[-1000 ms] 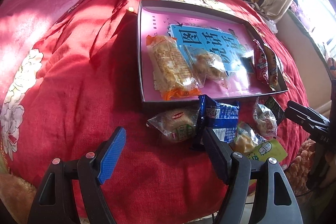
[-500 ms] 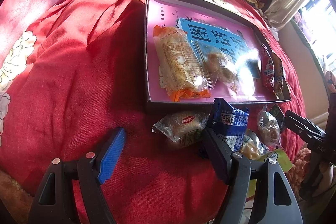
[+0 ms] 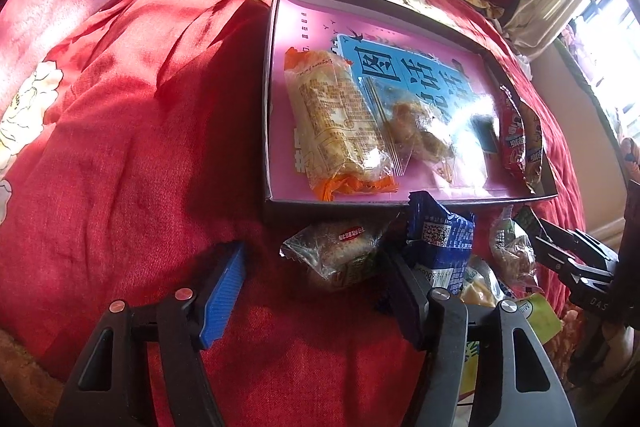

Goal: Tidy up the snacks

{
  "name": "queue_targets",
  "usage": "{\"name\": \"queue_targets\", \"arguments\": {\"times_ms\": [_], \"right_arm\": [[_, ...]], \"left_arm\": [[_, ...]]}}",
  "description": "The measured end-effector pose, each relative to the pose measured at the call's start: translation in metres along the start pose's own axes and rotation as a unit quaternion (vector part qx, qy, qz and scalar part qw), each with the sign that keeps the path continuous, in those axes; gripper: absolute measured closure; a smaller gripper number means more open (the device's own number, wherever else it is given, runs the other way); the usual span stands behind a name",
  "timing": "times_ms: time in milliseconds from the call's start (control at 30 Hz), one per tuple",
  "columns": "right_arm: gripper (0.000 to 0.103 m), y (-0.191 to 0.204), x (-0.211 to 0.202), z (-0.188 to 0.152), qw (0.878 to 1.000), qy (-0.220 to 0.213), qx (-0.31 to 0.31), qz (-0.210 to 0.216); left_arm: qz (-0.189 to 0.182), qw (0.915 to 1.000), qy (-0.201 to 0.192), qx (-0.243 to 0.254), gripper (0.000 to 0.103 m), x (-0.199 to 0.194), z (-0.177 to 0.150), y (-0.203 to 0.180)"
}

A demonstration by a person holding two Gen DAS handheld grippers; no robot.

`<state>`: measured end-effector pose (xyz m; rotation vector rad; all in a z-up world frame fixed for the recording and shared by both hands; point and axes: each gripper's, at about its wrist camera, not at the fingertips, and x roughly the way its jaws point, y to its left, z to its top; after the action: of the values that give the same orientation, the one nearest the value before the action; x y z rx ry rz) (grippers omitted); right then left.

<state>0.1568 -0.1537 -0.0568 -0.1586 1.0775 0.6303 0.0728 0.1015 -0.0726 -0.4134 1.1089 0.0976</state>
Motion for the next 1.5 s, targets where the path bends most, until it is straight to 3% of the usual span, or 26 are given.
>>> {"name": "queue_targets", "arguments": {"times_ms": [300,533,700,800,1067,1367,1500], "right_arm": [[0.056,-0.003,0.004,-0.001,1.000,0.010,0.008,0.026],[0.056,-0.009,0.005,-0.001,0.999,0.018,0.015,0.037],[0.057,0.003,0.006,-0.003,0.999,0.024,-0.022,0.022],[0.057,0.007,0.013,-0.004,0.999,0.038,-0.038,0.005],[0.059,0.014,0.012,-0.004,0.998,0.026,-0.058,-0.007],[0.062,0.016,-0.004,-0.003,0.998,0.007,-0.059,0.007],[0.069,0.013,-0.008,-0.004,0.999,0.005,-0.052,0.012]], "left_arm": [[-0.004,1.0000,-0.004,0.004,0.045,0.002,0.002,-0.005],[-0.004,1.0000,-0.006,0.005,0.048,0.003,0.002,-0.006],[0.001,0.9998,-0.007,0.018,0.060,0.008,0.002,-0.014],[0.005,0.9998,-0.006,0.019,0.061,0.011,0.003,-0.015],[0.003,0.9998,-0.007,0.019,0.063,0.010,0.003,-0.015],[-0.004,0.9997,-0.017,0.020,0.064,-0.002,0.003,-0.016],[-0.005,0.9995,-0.028,0.016,0.064,-0.011,0.002,-0.015]]}}
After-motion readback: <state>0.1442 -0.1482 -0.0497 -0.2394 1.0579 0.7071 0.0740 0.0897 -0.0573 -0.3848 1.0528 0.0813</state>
